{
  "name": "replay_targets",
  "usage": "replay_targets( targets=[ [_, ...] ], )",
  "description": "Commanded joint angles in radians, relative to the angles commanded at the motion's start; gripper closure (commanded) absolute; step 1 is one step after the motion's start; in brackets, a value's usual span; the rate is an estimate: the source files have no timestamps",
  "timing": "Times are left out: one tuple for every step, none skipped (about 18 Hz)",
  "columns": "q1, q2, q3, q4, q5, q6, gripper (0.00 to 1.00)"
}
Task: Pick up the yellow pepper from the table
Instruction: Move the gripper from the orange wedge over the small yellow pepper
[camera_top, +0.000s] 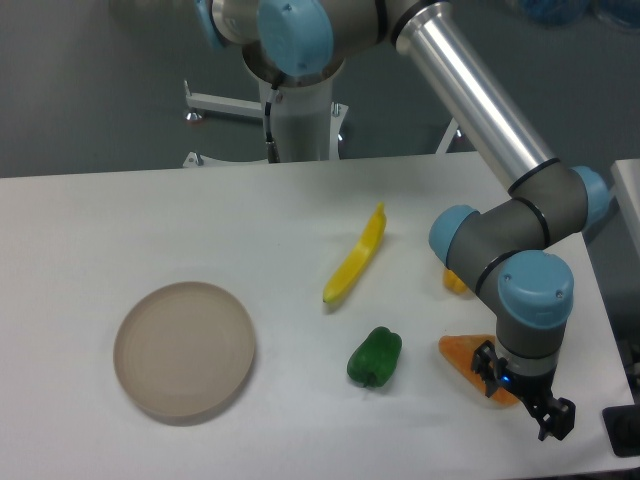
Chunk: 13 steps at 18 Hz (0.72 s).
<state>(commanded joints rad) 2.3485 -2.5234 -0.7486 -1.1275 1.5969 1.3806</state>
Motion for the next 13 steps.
replay_targets(
  targets=[
    [0.000, 0.002, -0.003, 0.002, 0.000, 0.000, 0.01],
    [-0.002, 0.002, -0.006, 0.002, 0.002, 0.000, 0.01],
    [-0.002, 0.003, -0.006, 0.000, 0.003, 0.000, 0.01],
    [-0.002, 0.006, -0.008, 0.000, 0.005, -0.002, 0.01],
    [-0.006, 0.011, -0.015, 0.000, 0.005, -0.006, 0.00],
    [-0.014, 0.020, -0.024, -0.002, 0.005, -0.024, 0.00],
    [-0.017, 0.037, -0.046, -0.002, 0.003, -0.047, 0.00],
    [-0.017, 0.060, -0.079, -0.002, 0.003, -0.055, 0.00],
    [-0.017, 0.087, -0.118, -0.002, 0.005, -0.057, 0.00],
    [-0.017, 0.115, -0.156, -0.003, 0.008, -0.057, 0.00],
    [-0.014, 0.144, -0.196, -0.008, 0.011, -0.061, 0.00],
    [-0.011, 0.176, -0.237, -0.023, 0.015, -0.064, 0.00],
    [-0.008, 0.204, -0.271, -0.040, 0.021, -0.074, 0.00]
  ],
)
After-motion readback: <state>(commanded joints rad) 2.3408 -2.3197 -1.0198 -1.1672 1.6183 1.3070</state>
